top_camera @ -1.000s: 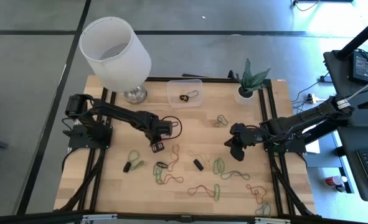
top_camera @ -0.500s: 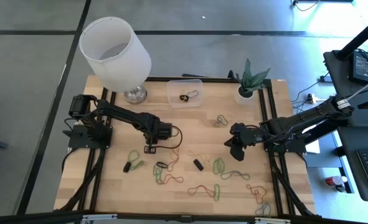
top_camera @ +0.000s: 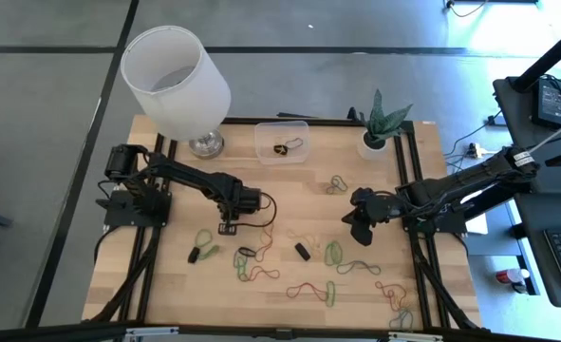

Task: Pick and place rubber bands into bin
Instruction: Put the red rubber band into the transparent bin

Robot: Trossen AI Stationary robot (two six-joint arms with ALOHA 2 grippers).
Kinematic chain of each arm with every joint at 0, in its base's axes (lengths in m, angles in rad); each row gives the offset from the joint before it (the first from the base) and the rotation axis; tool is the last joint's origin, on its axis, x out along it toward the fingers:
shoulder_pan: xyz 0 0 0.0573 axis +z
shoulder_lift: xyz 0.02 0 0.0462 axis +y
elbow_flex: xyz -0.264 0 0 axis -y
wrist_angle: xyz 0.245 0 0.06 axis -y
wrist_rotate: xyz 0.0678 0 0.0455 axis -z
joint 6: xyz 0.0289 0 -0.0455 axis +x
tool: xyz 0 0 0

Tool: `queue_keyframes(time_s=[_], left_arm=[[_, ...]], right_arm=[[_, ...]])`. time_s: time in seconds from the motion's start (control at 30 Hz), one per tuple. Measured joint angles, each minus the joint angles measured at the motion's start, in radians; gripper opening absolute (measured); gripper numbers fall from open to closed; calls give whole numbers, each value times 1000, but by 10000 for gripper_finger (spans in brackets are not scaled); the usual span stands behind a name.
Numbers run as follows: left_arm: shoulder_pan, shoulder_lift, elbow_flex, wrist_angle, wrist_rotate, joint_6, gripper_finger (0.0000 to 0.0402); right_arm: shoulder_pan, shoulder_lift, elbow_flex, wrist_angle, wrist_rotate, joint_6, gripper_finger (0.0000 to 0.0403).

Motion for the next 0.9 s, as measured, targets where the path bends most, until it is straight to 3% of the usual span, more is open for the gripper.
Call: queue_keyframes(time_s=[0.3, 0.73, 0.9], left_arm=[[1, -8, -56, 90, -4, -49, 24], [-4, -7, -78, 92, 1, -84, 3], [-24, -22, -46, 60, -29, -174, 2]], right_arm=[[0, 0, 0, 0, 0, 0, 12], [0, 0, 0, 1, 0, 0, 12], [0, 0, 0, 2, 1, 2, 12]])
